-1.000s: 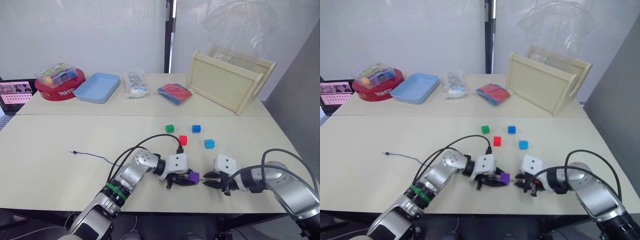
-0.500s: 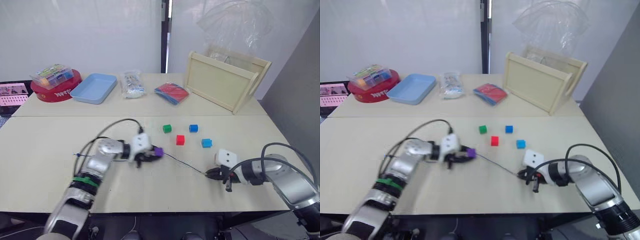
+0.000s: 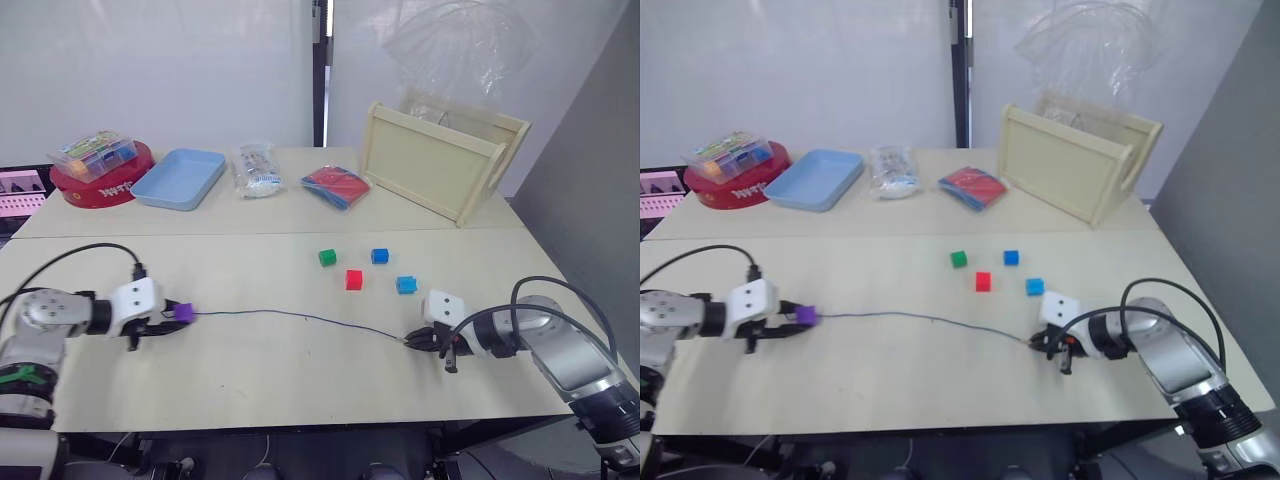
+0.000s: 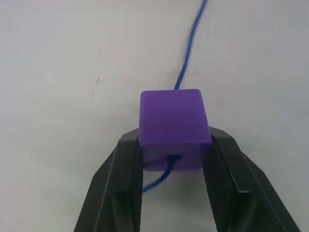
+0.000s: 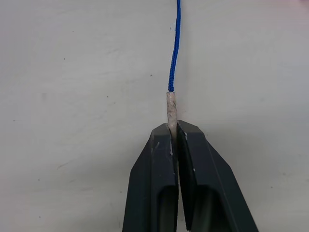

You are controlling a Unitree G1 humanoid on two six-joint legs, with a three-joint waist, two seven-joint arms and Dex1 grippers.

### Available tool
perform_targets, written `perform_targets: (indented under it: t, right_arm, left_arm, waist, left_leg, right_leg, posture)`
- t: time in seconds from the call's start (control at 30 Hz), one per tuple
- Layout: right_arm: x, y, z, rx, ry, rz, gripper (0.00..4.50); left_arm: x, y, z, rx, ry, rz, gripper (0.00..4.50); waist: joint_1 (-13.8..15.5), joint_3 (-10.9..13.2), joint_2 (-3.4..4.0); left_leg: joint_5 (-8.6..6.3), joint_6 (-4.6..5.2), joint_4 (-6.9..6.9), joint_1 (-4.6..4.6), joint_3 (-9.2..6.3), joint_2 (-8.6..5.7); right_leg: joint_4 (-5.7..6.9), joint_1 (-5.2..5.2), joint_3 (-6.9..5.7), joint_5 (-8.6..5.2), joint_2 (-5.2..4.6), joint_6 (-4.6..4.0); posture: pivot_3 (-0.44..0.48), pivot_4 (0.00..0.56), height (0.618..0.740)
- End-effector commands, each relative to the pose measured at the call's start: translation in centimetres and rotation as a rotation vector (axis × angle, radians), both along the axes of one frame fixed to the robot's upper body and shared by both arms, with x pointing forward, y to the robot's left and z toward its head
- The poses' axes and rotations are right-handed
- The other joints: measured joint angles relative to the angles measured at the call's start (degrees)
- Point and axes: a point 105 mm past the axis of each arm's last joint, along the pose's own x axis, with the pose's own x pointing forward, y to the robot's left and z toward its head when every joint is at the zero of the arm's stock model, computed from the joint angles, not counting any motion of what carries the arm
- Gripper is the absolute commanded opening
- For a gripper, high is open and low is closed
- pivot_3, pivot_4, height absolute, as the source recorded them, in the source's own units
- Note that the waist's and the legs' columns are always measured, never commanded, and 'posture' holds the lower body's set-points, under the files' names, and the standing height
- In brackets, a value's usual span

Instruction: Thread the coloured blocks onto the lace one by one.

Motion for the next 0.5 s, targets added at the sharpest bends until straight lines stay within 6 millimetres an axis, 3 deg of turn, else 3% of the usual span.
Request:
perform_targets:
  t: [0.03,0.1,0.3,0.33,0.43,0.5]
  right_arm:
    - [0.7,1.8,1.5,0.023,-0.060,0.069,0.00]
    - [1.2,2.2,1.8,-0.004,-0.084,0.102,0.00]
    - [2.6,3.9,2.6,-0.036,-0.106,0.193,0.00]
    - [2.7,4.0,2.6,-0.041,-0.105,0.201,0.00]
    - [1.8,5.3,2.8,-0.032,-0.045,0.277,0.00]
    - [1.3,5.6,2.7,-0.017,-0.016,0.290,0.00]
  left_arm:
    - [-1.1,2.2,0.2,-0.030,0.049,0.089,1.21]
    - [-1.2,1.8,0.2,-0.079,0.081,0.074,2.24]
    - [-0.7,0.1,0.6,-0.181,0.171,0.029,4.26]
    - [-0.7,-0.2,0.6,-0.186,0.174,0.011,4.49]
    - [3.6,-6.1,6.2,-0.455,0.020,-0.129,4.49]
    - [4.4,-8.9,7.9,-0.536,0.020,-0.219,4.49]
  waist:
    - [-0.3,0.0,0.03]
    - [0.1,0.1,0.13]
    - [0.9,0.1,0.10]
    - [0.9,0.1,0.10]
    - [2.0,0.1,0.04]
    - [2.2,0.1,-0.08]
  left_leg:
    - [0.00,0.00,0.00,0.00,0.02,0.04]
    - [0.00,0.00,0.00,-0.03,0.02,0.02]
    - [0.03,-0.05,0.09,-0.32,0.00,-0.05]
    - [0.03,-0.05,0.09,-0.34,0.00,-0.05]
    - [0.06,-0.09,0.14,-0.43,-0.07,-0.06]
    - [0.22,-0.38,0.27,-0.83,-0.25,-0.06]
  right_leg:
    - [0.03,-0.04,0.02,0.00,0.03,0.00]
    - [0.09,-0.09,0.01,0.00,0.01,0.00]
    - [0.10,-0.25,-0.05,0.00,-0.07,0.00]
    - [0.12,-0.29,-0.06,0.00,-0.07,0.00]
    - [0.26,-0.40,-0.13,0.00,-0.08,0.00]
    - [0.33,-0.66,-0.22,0.00,-0.05,0.00]
  posture:
    - [0.000,0.150,0.740]
    - [0.000,0.150,0.740]
    - [0.000,0.150,0.740]
    - [0.000,0.150,0.740]
    - [0.000,0.150,0.740]
    - [0.000,0.150,0.740]
